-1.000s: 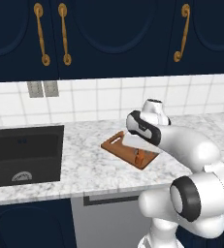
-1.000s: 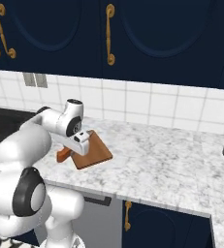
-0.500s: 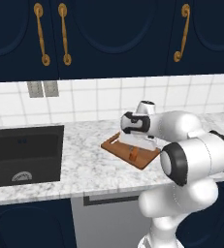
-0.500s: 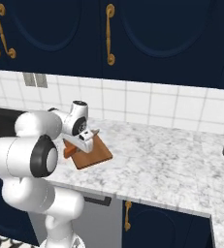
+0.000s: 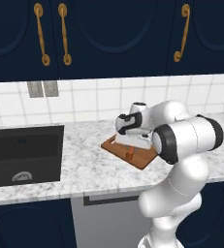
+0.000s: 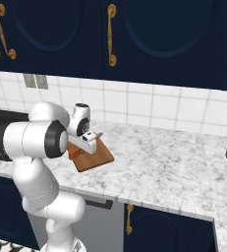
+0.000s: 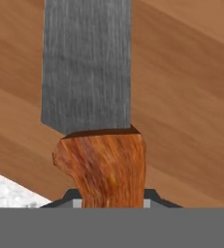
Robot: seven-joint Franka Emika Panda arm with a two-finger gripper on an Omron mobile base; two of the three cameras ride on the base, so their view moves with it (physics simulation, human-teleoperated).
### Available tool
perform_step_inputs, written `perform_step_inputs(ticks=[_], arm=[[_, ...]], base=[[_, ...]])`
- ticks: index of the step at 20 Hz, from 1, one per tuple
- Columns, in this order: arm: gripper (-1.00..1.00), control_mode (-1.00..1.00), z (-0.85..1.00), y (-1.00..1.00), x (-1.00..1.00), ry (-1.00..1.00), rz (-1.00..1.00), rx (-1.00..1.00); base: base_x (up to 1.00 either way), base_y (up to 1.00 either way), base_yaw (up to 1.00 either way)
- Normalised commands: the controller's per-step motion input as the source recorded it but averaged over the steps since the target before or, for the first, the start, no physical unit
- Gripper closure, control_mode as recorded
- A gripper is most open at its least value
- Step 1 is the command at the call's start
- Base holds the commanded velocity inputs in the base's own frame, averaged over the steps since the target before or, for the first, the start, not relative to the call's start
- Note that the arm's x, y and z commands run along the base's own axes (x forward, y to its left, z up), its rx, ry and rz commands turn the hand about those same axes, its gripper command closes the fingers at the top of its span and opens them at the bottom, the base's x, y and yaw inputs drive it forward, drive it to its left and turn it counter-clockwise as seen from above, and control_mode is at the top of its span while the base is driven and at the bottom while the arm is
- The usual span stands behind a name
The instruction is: Pick up the knife from the drawer and place it on the cutting board. Then place the meat from the plate to the cutting board.
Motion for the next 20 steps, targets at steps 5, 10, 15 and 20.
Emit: perform_step_inputs(ticks=[5, 10, 15, 20], arm=[[-1.00, -1.00, -0.30, 0.04, 0.02, -0.06, 0.00, -0.04], [-1.00, -1.00, -0.13, 0.03, -0.19, -0.28, 0.00, -0.03], [-1.00, -1.00, 0.04, 0.00, -0.26, -0.25, 0.00, -0.01], [-1.00, -1.00, 0.81, 0.00, -0.61, -0.39, 0.05, -0.02]], base=[[0.00, 0.00, 0.00], [0.00, 0.00, 0.00], [0.00, 0.00, 0.00], [0.00, 0.00, 0.00]])
